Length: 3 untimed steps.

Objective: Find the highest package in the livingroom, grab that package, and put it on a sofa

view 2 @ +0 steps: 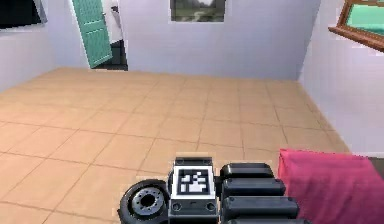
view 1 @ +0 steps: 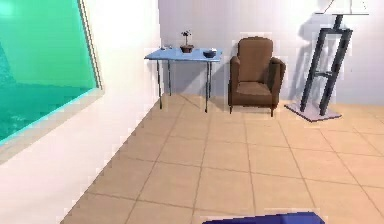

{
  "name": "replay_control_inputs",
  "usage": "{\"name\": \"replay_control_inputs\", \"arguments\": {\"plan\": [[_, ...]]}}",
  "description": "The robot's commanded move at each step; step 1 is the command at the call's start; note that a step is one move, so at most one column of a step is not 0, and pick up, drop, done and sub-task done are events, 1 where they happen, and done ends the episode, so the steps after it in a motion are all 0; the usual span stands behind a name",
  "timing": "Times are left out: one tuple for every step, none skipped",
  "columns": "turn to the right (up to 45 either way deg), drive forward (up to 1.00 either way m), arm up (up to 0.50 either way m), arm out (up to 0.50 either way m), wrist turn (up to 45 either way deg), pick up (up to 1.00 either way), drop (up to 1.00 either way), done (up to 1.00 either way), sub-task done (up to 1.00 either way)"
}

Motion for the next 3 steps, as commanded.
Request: {"name": "replay_control_inputs", "arguments": {"plan": [[-45.0,0.00,0.00,0.00,0.0,0.00,0.00,0.00,0.00],[-39.0,0.00,0.00,0.00,0.0,0.00,0.00,0.00,0.00],[0.0,0.50,0.00,0.00,0.0,0.00,0.00,0.00,0.00]]}}
